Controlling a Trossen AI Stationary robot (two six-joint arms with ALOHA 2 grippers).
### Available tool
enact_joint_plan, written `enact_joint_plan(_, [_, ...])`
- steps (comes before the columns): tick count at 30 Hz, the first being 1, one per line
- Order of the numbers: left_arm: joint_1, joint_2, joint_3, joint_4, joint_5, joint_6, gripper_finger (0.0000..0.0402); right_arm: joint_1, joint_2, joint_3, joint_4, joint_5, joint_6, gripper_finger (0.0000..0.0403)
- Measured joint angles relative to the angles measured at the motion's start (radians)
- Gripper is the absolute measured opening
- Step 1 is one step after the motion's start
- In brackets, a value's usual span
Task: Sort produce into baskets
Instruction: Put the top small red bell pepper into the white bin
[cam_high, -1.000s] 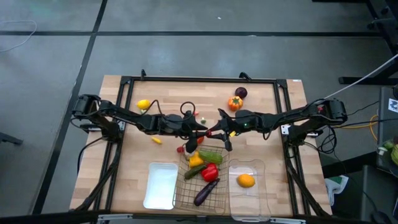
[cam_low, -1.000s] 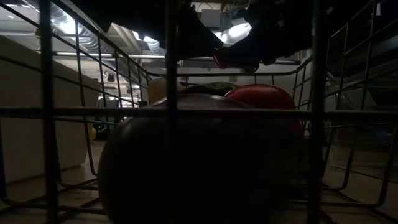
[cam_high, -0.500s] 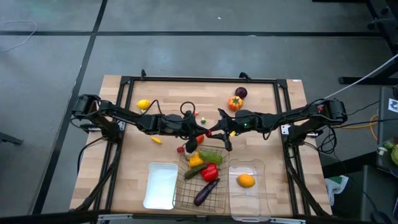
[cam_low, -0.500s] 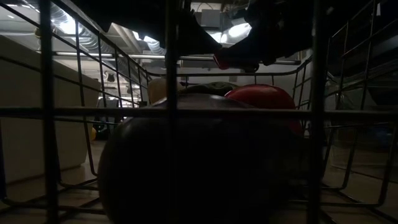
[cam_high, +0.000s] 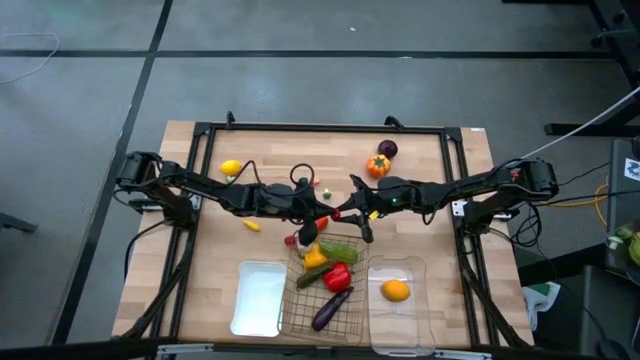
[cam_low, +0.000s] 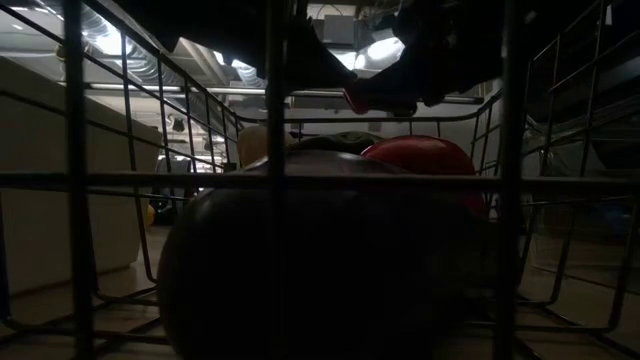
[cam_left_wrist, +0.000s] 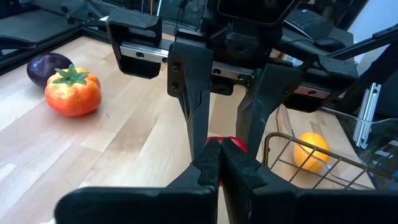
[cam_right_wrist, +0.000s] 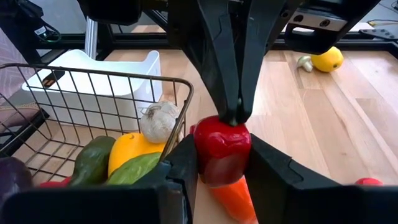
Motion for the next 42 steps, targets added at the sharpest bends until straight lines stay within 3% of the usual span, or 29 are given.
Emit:
enact_joint_plan(5, [0.0,0.0,0.0,-0.002,0.001,0.008,0.0002,0.0,0.0,0.0,-0.01,-0.007,0.001,0.0125])
enact_joint_plan(16, [0.001,0.0,-0.001,-0.004,-0.003,0.009,0.0002,0.001,0.0,0.001,-0.026,-0.01,0.001,0.0238])
enact_joint_plan(23, [0.002,-0.028,-0.001,-0.029,0.004,0.009,0.0002,0.0,0.0,0.001,-0.043,-0.01,0.025,0.0257])
enact_joint_plan(30, [0.001,-0.157,-0.001,-0.243,0.021,-0.023,0.0002,0.0,0.0,0.001,-0.06,-0.01,0.051,0.0257])
enact_joint_plan(42, [-0.084,-0.462,-0.001,-0.686,0.201,-0.24,0.0003,0.0,0.0,0.001,-0.058,-0.009,0.052,0.0257])
